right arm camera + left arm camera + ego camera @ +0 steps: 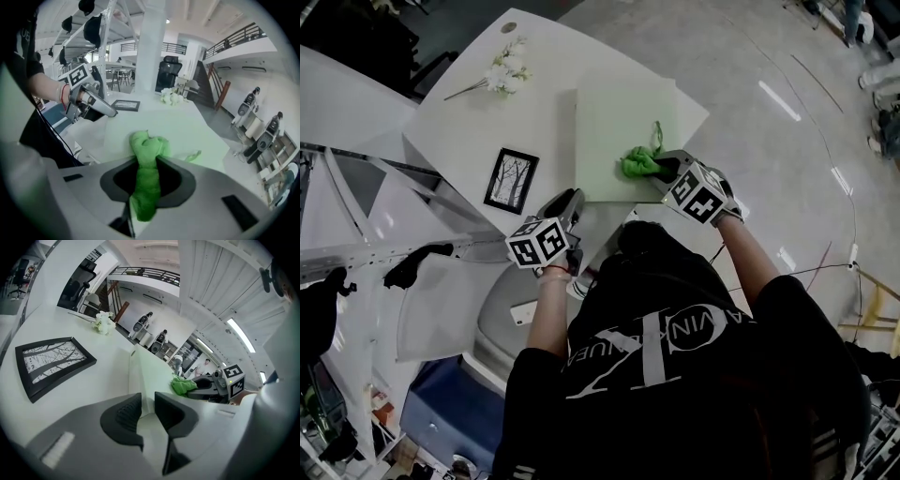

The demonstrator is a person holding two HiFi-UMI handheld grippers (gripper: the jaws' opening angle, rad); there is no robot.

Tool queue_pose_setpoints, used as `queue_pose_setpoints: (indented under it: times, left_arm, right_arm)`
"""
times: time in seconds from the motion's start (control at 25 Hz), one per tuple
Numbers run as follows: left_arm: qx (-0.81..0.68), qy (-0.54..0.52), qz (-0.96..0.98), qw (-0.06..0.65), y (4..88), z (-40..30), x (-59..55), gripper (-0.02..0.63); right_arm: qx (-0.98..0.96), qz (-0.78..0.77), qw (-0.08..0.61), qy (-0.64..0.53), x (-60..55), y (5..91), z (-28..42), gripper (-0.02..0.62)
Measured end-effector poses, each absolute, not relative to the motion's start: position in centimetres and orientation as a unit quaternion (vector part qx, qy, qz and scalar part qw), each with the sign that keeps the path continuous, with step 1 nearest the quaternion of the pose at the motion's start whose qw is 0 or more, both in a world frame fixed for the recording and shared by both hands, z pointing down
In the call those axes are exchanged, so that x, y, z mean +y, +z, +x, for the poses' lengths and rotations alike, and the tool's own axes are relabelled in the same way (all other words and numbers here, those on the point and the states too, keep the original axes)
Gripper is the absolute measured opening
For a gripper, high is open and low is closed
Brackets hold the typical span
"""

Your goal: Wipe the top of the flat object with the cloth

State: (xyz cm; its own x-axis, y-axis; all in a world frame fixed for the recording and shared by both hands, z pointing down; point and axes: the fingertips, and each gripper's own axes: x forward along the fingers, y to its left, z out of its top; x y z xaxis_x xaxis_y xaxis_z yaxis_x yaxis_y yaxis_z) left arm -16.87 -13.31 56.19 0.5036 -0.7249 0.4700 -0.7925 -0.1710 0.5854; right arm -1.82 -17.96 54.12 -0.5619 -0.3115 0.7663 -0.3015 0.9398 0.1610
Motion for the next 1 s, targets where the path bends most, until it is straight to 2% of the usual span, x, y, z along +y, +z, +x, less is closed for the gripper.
queue_pose_setpoints:
  times: [0.4, 0.84, 0.92, 1.0]
  left_arm:
    - [-0.497, 0.040, 0.764, 0.410, 56.2, -16.9, -13.3, 0.097]
    - [-0.494, 0.016, 0.757, 0.427, 56.4, -17.0, -13.4, 0.100]
    - [-0.503, 0.004, 0.750, 0.430, 56.5, -17.2, -13.5, 0.107]
    - [-0.518, -0.015, 0.741, 0.427, 56.2, -17.8, -13.4, 0.166]
  right_arm:
    - [-0.868, 0.210, 0.449, 0.011, -17.9, 54.0, 3.1, 0.081]
    - [-0.867, 0.237, 0.436, 0.050, -17.8, 54.2, 4.5, 0.081]
    - [-0.866, 0.242, 0.434, 0.053, -18.0, 54.0, 4.5, 0.081]
    - [-0.866, 0.261, 0.424, 0.056, -18.3, 53.3, 4.3, 0.081]
